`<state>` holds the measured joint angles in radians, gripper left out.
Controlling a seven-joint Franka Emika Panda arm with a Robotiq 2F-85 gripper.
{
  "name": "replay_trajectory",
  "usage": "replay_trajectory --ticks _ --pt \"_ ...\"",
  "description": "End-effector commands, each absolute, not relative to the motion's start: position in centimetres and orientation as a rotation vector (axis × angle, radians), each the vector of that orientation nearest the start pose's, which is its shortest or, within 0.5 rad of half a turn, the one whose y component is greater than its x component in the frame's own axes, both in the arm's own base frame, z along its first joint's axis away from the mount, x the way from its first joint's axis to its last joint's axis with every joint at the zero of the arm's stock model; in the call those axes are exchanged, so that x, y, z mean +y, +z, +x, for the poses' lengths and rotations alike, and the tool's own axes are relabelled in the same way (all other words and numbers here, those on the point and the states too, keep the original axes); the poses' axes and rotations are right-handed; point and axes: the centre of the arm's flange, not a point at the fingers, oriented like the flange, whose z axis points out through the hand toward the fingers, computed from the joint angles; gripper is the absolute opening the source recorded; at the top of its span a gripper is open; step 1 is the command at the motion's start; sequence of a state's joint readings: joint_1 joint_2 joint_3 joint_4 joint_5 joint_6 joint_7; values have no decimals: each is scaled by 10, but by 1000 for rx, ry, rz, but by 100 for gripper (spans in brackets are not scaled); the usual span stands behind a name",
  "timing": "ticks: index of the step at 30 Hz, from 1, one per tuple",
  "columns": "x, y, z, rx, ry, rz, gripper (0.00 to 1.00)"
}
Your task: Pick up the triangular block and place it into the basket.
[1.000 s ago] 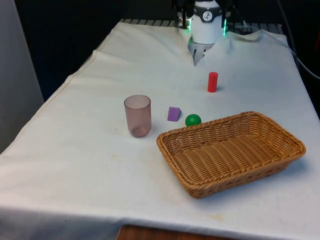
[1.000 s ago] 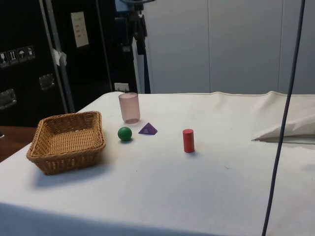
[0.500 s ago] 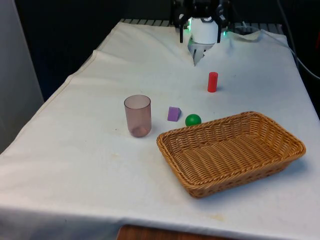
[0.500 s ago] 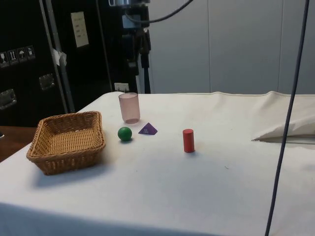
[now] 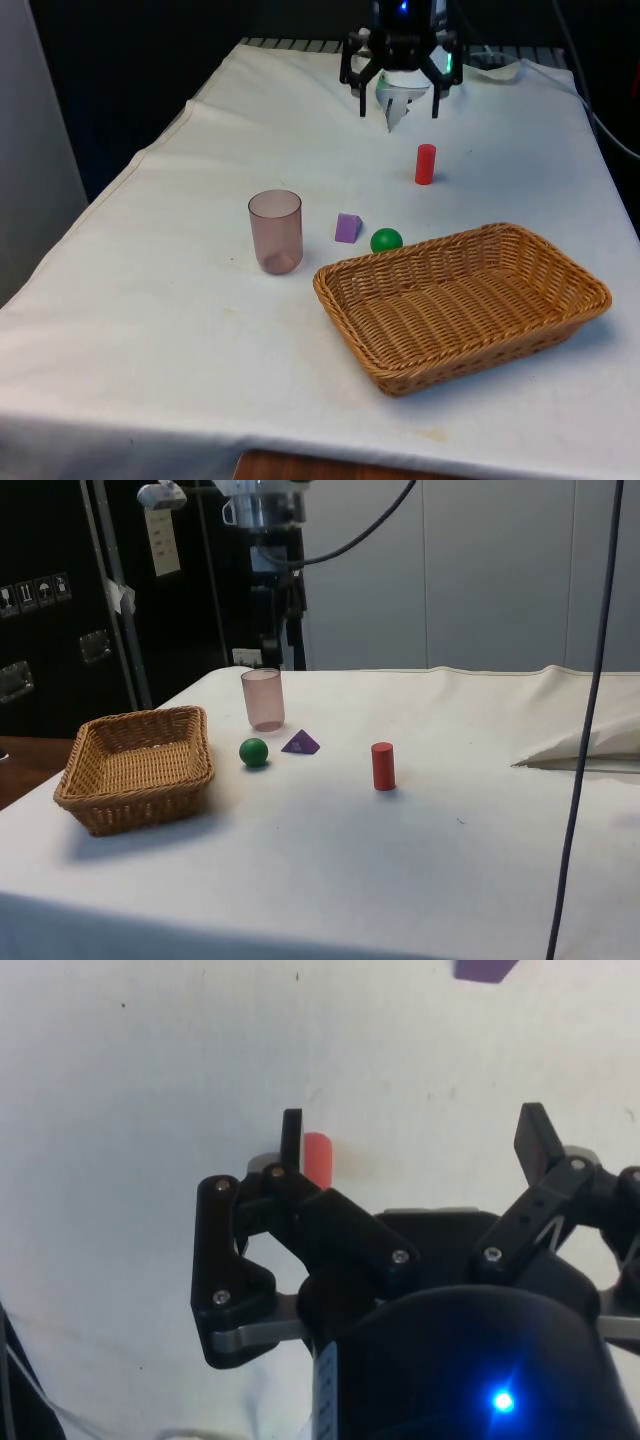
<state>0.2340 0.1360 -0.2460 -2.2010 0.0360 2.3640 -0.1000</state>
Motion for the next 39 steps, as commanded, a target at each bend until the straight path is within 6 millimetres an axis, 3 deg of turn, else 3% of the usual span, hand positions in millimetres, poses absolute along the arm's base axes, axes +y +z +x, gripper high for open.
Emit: replay_trajectory --ticks 1,17,24,25,39 --pt "-5 324 549 -102 -51 -3149 100" --pt "-10 285 554 -60 -105 -3168 100" --pt "-20 256 554 -20 -165 -3179 100" --pt "-19 261 555 -31 -144 -3183 100" --pt "-19 218 549 9 -163 -3176 100"
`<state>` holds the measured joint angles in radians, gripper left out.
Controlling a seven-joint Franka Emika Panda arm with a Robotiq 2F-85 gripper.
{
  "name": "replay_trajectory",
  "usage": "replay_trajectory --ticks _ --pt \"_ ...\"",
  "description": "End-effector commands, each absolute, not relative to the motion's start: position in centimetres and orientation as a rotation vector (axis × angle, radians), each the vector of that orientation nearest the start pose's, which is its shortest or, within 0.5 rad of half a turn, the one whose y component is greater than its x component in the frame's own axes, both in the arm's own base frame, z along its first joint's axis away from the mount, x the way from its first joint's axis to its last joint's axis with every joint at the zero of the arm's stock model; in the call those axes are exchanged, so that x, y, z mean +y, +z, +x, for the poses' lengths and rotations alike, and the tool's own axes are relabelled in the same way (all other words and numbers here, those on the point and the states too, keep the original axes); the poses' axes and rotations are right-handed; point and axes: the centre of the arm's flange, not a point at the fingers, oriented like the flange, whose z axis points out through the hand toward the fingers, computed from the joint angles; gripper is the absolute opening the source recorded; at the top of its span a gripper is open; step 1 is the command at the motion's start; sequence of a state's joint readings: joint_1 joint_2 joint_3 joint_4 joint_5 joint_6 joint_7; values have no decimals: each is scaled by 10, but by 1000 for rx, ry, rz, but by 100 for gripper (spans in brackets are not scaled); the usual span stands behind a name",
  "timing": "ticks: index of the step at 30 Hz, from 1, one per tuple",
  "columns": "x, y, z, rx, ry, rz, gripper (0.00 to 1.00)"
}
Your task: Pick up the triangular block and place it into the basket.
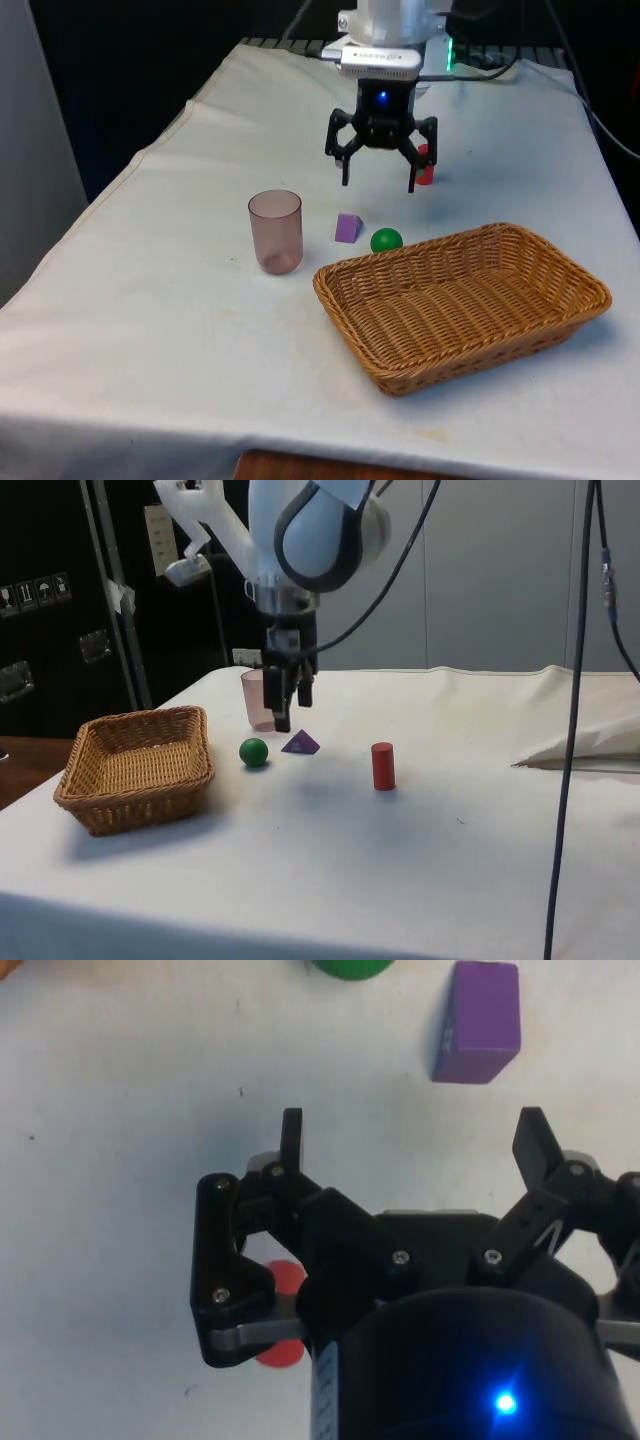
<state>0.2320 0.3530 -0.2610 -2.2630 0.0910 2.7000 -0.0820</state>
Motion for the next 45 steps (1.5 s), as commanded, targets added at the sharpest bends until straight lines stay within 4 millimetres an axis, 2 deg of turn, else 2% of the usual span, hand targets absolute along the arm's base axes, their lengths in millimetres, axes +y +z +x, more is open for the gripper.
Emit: replay_trajectory --ticks 1,16,31,45 --pt "-19 216 549 11 -162 -3176 100" --pt "-37 195 560 46 -137 -3166 100" --pt "-62 187 561 63 -124 -3102 100" --pt "-66 179 564 68 -114 -3089 100"
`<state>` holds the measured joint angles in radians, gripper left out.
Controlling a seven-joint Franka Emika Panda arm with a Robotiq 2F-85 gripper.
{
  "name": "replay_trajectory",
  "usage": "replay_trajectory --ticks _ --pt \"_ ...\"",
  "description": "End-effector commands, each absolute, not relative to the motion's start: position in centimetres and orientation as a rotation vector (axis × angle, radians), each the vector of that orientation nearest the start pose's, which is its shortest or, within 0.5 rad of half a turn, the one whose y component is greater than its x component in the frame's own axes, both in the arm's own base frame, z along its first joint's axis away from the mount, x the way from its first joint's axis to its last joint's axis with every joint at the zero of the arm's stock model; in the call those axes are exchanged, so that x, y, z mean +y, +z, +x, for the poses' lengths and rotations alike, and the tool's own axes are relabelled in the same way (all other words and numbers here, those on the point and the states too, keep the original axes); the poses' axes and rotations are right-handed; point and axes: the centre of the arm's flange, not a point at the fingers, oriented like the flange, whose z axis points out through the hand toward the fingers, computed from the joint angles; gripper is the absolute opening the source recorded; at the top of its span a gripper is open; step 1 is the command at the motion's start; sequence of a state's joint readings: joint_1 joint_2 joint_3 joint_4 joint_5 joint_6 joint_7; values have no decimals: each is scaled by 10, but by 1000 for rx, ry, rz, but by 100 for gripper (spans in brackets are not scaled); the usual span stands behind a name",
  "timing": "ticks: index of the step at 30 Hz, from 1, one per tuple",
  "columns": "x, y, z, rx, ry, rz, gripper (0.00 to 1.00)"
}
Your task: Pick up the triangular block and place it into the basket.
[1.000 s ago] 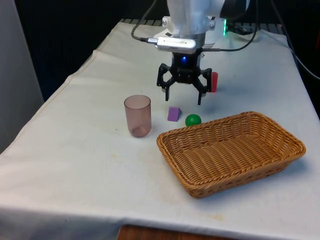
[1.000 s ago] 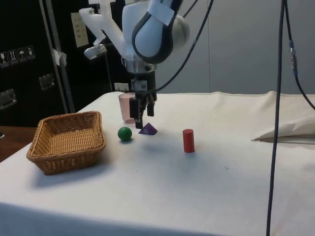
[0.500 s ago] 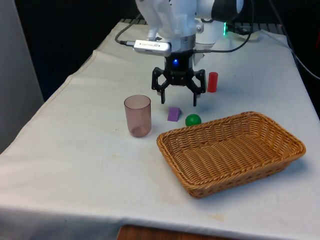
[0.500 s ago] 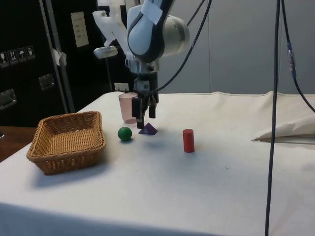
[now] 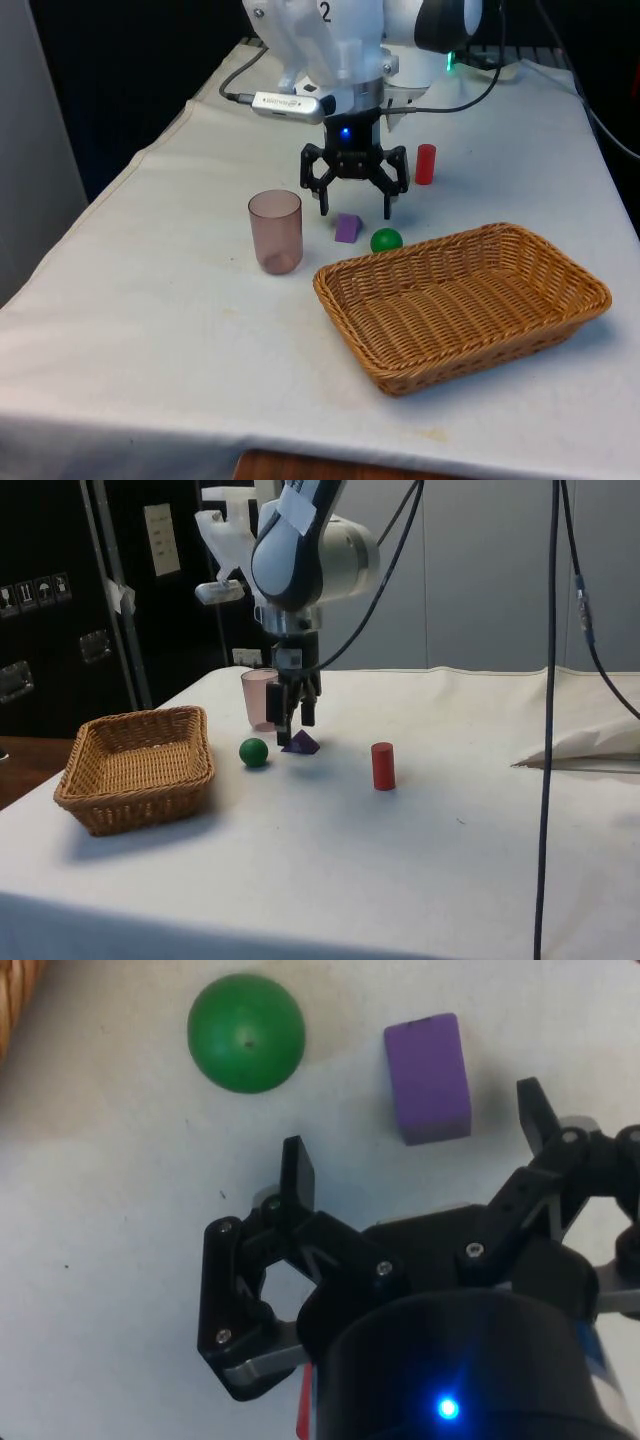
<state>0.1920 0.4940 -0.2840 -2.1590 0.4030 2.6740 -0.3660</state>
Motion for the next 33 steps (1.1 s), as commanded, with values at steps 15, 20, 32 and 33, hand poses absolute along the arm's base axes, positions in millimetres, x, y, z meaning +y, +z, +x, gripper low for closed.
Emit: replay_trajectory --ticks 15,20,32,33 --pt "-70 176 564 42 -115 -3111 100" --pt "-71 172 563 31 -114 -3125 100" --pt "-71 171 564 21 -136 -3138 100" --pt "-70 172 564 21 -130 -3128 99"
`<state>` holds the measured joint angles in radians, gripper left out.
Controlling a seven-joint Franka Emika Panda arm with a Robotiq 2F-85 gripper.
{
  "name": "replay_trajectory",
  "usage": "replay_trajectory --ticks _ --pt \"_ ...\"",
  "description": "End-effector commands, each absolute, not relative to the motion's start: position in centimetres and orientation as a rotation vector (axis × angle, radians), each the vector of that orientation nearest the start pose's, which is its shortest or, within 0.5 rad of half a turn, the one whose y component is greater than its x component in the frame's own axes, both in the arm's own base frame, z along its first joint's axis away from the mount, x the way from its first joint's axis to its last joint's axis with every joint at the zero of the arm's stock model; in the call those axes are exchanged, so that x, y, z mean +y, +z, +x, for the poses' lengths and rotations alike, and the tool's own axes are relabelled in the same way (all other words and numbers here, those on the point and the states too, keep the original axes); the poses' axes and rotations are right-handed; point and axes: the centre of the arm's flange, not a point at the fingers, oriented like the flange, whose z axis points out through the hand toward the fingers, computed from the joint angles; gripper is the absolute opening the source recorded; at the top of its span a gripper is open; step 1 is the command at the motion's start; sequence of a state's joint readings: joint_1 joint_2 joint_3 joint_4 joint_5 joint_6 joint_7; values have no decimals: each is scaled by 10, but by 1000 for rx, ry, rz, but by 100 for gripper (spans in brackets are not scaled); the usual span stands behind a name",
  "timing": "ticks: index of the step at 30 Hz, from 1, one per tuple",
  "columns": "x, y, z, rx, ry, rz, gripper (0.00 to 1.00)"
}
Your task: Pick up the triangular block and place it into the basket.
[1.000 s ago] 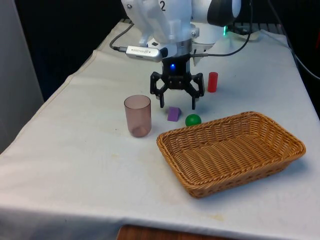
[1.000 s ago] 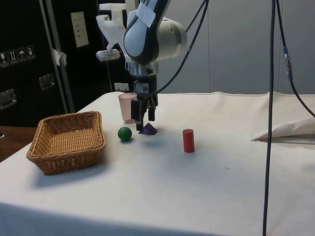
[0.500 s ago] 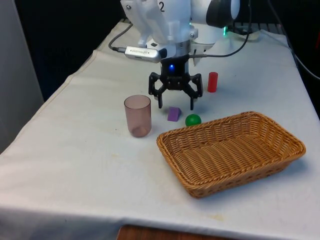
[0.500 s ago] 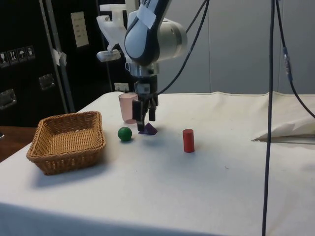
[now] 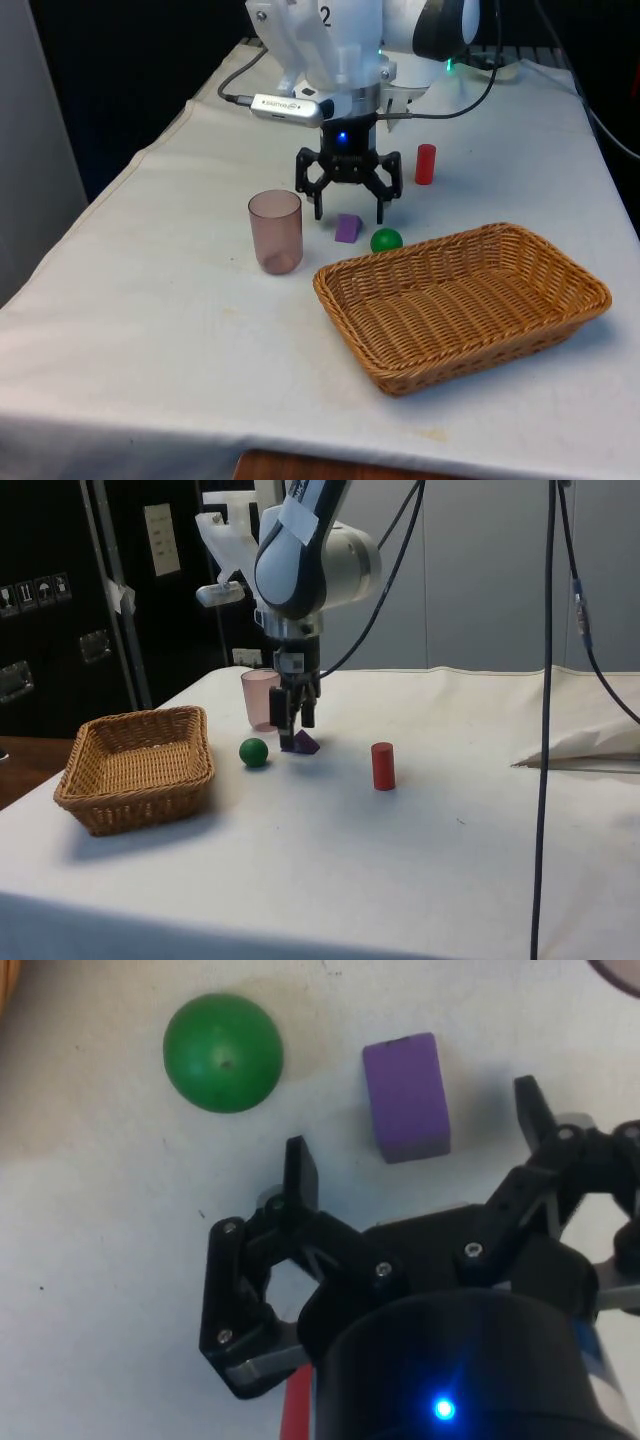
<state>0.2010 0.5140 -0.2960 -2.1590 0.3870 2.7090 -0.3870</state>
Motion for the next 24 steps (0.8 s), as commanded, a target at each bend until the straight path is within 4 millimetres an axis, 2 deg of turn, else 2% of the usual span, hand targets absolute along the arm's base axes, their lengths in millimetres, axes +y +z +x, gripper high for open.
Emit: replay_trajectory --ticks 1,6,7,8,9,13,18,24 --pt "-71 171 564 21 -137 -3137 99" --pt "-71 171 564 23 -138 -3135 67" --pt "-71 171 564 21 -138 -3135 57" --pt "-70 172 564 22 -130 -3128 52" --pt "-71 171 564 21 -138 -3135 52" --pt "-70 171 564 20 -138 -3135 33" --pt "-71 171 564 23 -140 -3134 33" --pt "-71 196 569 21 -170 -3121 33"
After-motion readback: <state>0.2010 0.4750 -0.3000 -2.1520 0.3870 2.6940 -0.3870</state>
